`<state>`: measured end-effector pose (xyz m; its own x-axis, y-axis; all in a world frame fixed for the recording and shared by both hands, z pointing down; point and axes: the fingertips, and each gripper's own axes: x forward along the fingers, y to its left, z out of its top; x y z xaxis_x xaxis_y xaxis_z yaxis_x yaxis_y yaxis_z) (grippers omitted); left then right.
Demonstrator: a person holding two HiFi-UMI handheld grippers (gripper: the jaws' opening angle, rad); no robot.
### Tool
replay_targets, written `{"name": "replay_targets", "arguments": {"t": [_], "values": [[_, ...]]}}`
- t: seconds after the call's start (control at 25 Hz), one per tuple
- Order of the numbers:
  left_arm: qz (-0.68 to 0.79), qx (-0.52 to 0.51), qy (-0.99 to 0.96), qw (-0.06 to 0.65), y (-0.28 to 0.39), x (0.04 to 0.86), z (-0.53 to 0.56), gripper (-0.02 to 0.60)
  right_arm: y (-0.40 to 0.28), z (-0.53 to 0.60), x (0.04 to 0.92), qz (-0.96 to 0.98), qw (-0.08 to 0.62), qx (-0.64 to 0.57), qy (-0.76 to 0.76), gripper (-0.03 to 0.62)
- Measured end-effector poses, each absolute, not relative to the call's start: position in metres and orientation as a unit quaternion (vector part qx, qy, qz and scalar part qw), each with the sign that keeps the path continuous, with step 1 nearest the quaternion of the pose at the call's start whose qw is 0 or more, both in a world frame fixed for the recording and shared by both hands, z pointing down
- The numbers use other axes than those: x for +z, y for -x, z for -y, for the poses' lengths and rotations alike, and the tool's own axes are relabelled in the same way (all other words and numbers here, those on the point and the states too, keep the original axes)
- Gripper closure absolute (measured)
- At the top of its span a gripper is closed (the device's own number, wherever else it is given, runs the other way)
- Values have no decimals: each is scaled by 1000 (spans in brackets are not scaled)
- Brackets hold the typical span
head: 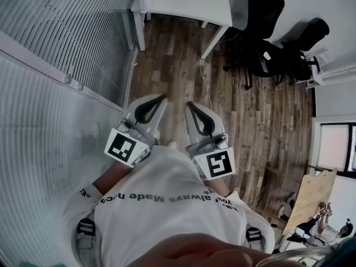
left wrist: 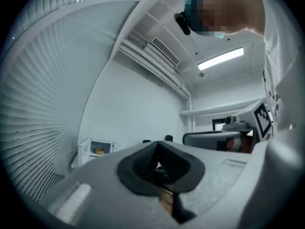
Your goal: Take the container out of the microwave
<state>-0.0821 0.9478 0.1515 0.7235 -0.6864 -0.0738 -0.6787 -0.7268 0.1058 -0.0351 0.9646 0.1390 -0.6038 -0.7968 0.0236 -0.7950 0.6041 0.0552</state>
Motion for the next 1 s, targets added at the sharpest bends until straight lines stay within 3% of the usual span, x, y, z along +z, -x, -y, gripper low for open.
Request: {"name": "replay_targets", "arguments": {"t": [1.0], "values": [[364, -47, -929, 53, 117, 164, -883, 578, 65, -895, 155, 895, 37, 2, -443, 592]]}}
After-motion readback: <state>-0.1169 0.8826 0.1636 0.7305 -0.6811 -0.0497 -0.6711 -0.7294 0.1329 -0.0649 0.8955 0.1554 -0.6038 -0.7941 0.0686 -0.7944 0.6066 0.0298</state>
